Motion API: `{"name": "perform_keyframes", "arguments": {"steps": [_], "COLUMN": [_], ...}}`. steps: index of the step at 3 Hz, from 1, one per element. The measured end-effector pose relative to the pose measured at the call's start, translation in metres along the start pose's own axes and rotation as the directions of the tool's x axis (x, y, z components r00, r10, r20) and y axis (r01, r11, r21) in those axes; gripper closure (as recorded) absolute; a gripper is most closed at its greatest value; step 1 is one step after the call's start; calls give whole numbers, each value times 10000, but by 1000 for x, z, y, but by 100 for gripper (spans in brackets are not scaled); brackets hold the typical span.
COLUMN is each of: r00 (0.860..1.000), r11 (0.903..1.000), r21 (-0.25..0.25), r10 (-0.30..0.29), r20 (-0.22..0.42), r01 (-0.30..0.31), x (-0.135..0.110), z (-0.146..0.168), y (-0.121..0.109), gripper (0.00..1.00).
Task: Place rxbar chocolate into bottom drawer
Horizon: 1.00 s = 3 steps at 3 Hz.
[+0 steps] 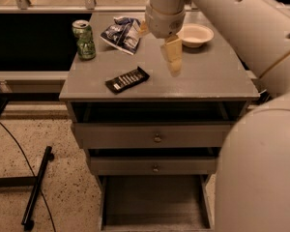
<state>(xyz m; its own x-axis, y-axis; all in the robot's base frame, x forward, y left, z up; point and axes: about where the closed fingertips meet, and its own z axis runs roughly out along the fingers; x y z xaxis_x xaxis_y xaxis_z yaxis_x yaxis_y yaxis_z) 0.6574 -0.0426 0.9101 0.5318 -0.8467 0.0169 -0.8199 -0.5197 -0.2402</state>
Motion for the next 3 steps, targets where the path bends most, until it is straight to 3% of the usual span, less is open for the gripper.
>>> {"name": "perform_keyframes", "arguments": {"steps": [1,2,3], "r00": [9951,9893,9854], "r11": [9929,9833,9748], "r21": [-672,-1118,-1518], "r10": [-970,-1394,-1538], "r20": [167,433,731], "r01": [979,1435,1634], "x": [-11,-25,-47], "z": [35,59,79], "y": [-5,-11,-22], "gripper": [0,0,14]}}
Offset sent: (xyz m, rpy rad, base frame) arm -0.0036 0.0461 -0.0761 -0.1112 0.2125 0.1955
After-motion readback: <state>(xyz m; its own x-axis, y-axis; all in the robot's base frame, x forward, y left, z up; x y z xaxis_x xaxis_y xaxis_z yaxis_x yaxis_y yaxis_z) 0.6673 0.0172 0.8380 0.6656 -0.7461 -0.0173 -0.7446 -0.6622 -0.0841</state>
